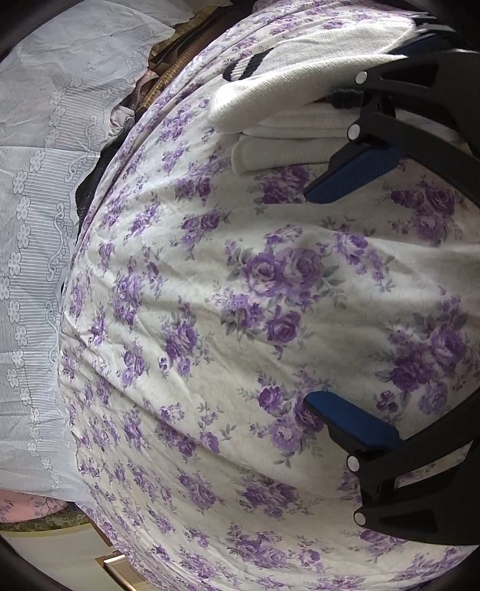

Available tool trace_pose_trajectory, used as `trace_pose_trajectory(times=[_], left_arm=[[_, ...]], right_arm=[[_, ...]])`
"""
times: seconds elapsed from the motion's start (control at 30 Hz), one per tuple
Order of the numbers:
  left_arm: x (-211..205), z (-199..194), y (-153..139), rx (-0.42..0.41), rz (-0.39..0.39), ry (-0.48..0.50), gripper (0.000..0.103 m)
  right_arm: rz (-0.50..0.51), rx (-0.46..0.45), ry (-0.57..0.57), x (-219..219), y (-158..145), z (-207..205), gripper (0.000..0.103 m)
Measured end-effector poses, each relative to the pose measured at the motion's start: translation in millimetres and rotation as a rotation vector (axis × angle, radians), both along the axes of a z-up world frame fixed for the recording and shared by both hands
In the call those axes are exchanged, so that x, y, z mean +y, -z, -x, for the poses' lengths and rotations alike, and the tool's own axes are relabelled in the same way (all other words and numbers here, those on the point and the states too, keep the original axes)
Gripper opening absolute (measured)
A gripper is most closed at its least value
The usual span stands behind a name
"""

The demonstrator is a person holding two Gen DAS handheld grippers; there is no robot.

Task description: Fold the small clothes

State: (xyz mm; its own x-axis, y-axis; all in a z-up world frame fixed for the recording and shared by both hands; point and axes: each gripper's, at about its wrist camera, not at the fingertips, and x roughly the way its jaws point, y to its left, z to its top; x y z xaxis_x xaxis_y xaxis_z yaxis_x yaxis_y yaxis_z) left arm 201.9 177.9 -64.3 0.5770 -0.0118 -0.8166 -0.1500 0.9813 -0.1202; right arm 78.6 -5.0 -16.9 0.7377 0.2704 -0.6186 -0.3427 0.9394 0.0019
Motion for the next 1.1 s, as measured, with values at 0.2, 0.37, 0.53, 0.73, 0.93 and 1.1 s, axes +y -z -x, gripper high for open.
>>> trace_pose_trajectory(times=[0.2,0.37,0.53,0.73,0.93,1.1], left_arm=[[-1.4,17.7,-20.9,-0.058,0.073,0.041,0.099],[-47.6,48.1,-47.8,-0.196,-0.055,0.173,0.099],[-95.2,50.6,-11.7,-0.133,-0.292,0.270,0.099],[-83.6,49.8,-2.8,-0.082,-0.267,0.271,0.099],[-74.2,58.2,-25.5,-0.139,-0.271,0.219,0.099],[-83.0,42.5,-66.3,-0.164,-0.163,0.247,0.099]], right_arm=[[-0.091,-0.150,0.006,-53.2,-37.5,42.4,0.065],[-0.117,-0.147,0.110,-101.2,-46.8,22.4,0.039],[-0.157,0.109,0.081,-112.5,24.2,-2.7,0.038],[-0.178,0.130,-0.007,-107.9,32.0,12.8,0.050],[-0.279,0.145,-0.001,-125.3,13.2,5.7,0.049],[-0.323,0.085,0.083,-143.2,-26.2,-43.7,0.049]])
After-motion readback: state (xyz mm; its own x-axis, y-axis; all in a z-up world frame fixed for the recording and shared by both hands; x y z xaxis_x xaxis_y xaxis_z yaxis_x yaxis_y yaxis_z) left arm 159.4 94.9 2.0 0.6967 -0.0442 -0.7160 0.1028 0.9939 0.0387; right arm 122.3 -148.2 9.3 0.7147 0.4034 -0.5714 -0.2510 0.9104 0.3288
